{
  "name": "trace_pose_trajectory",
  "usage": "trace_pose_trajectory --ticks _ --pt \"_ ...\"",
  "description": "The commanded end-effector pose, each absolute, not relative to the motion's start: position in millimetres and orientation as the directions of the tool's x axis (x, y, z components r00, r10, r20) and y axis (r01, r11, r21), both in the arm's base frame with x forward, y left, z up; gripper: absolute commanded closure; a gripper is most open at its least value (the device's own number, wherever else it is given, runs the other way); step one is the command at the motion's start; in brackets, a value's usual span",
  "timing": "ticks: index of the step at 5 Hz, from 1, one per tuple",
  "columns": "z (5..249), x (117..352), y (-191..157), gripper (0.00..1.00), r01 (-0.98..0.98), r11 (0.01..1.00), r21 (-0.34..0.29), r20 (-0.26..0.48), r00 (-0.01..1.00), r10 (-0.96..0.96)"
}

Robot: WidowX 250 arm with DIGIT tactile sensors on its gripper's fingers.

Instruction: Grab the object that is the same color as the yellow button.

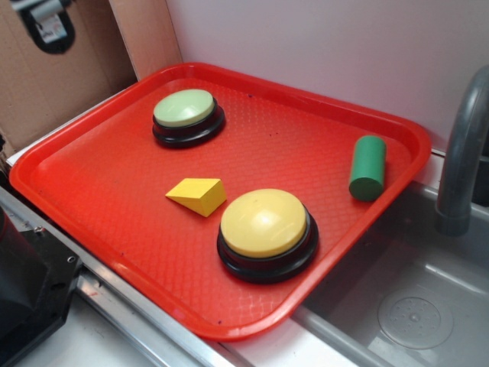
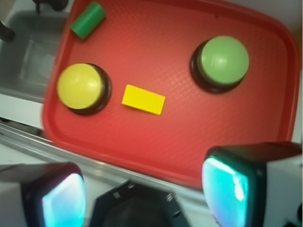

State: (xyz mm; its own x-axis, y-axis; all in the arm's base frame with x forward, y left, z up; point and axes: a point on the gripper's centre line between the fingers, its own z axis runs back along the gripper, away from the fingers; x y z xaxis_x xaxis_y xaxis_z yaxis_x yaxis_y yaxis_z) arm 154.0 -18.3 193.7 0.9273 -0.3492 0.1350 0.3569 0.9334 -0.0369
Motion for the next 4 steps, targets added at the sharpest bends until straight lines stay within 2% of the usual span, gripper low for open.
trace_pose_trajectory --ticks 1,2,3,4 --pt "155 186 -37 0.00 0.691 0.703 0.170 0.158 0.685 -0.711" --pt "128 197 -42 0.00 0.815 0.550 0.183 0.209 0.514 -0.832" --pt "114 201 -40 0.00 0.892 0.425 0.152 0.256 0.380 -0.889" --pt "88 207 -46 0.00 0.959 0.257 0.116 0.271 0.219 -0.937"
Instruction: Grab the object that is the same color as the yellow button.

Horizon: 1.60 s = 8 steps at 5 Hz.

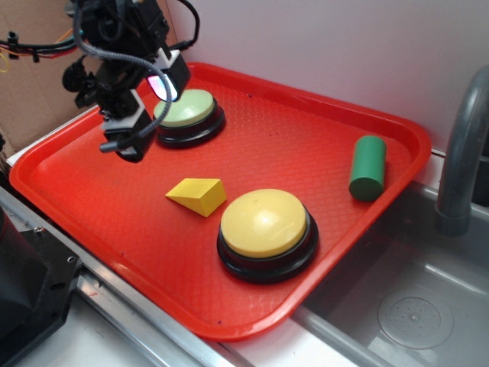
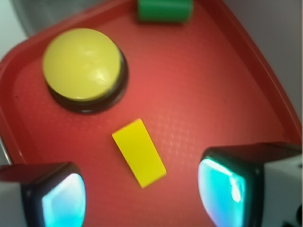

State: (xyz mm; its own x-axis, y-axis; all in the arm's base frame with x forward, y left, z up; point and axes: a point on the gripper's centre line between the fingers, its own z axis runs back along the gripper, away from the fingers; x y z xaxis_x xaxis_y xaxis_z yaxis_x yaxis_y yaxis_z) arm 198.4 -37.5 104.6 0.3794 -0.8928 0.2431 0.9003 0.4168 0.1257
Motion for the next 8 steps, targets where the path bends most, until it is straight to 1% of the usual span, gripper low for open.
trace_pose_trajectory --ticks 1,2,3,4,5,6,7,8 --pt "60 212 -55 0.00 0.970 0.231 0.072 0.256 0.206 -0.945" --pt "37 212 -60 0.00 0.977 0.209 0.035 0.218 0.197 -0.956" --pt "26 210 -64 0.00 0.978 0.206 0.022 0.208 0.197 -0.958" --pt "22 206 -66 0.00 0.980 0.197 0.024 0.196 0.189 -0.962" --pt "22 205 -64 0.62 0.979 0.204 0.024 0.215 0.194 -0.957" --pt "22 208 -62 1.00 0.977 0.212 0.025 0.195 0.203 -0.960" --pt "26 211 -60 1.00 0.968 0.250 0.016 0.187 0.243 -0.952" --pt "48 216 -52 1.00 0.879 0.475 -0.030 0.202 0.471 -0.859"
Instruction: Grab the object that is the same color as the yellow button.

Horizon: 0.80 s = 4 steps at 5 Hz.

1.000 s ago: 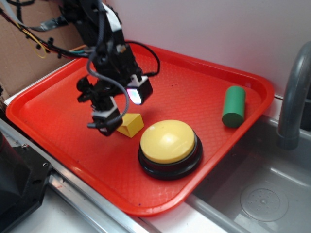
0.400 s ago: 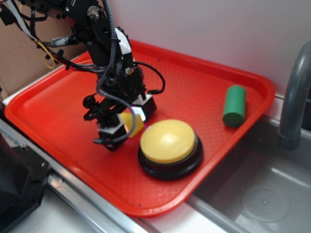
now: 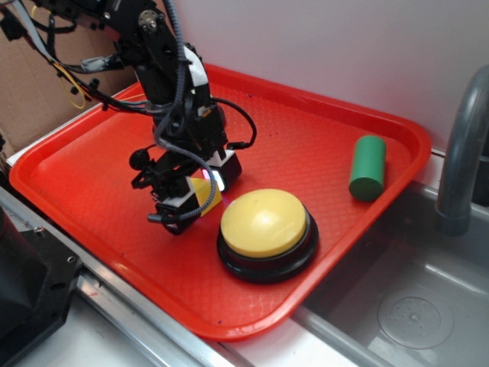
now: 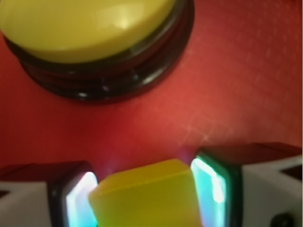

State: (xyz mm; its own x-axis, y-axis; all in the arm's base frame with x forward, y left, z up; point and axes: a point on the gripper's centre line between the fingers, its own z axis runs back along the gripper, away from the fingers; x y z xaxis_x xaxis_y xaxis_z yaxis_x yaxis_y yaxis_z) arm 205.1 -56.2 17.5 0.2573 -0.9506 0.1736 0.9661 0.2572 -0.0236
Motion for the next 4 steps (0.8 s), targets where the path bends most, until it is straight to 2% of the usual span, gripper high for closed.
trace_pose_trajectory --ticks 1,2,3,4 --pt "86 221 -42 1.00 0.733 0.679 -0.035 0.132 0.677 -0.724" --pt "123 223 -32 1.00 0.542 0.840 -0.031 0.114 0.836 -0.536" --pt "155 224 -21 1.00 0.318 0.948 0.013 0.052 0.947 -0.318" --pt "187 224 -6 1.00 0.073 0.997 0.028 0.078 0.994 -0.075"
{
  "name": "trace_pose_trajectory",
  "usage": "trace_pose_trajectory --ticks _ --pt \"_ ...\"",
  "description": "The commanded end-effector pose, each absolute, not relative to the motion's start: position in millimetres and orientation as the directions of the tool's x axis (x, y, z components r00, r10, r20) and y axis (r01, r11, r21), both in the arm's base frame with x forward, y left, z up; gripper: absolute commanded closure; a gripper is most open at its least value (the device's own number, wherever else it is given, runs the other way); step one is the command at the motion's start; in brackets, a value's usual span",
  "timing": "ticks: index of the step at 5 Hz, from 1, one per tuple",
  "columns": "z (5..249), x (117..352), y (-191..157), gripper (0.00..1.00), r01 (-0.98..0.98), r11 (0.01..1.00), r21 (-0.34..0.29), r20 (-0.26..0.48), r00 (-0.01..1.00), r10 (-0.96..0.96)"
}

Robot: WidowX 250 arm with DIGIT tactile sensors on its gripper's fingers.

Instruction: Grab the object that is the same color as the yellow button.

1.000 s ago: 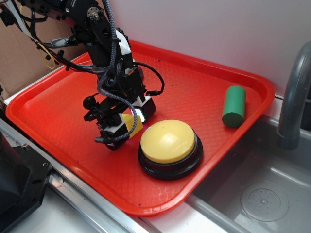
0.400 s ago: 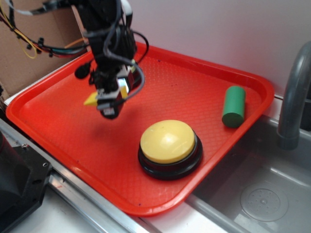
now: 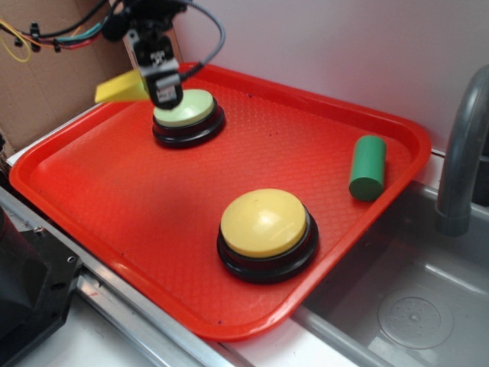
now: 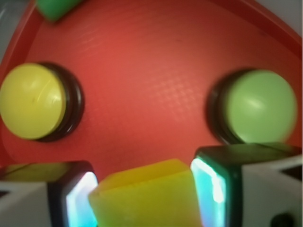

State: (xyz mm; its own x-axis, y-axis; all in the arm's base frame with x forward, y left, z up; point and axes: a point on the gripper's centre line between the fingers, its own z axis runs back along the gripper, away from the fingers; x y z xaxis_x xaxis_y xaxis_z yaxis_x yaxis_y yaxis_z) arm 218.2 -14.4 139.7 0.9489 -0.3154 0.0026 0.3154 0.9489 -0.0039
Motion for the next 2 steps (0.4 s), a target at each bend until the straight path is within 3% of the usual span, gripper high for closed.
trace_pose_trajectory --ticks 1,2 --pt "201.2 225.1 6.2 1.00 -0.177 0.983 0.044 0.098 0.980 0.172" --pt "199.7 223.7 7.0 1.00 -0.327 0.945 0.020 0.136 0.937 0.322"
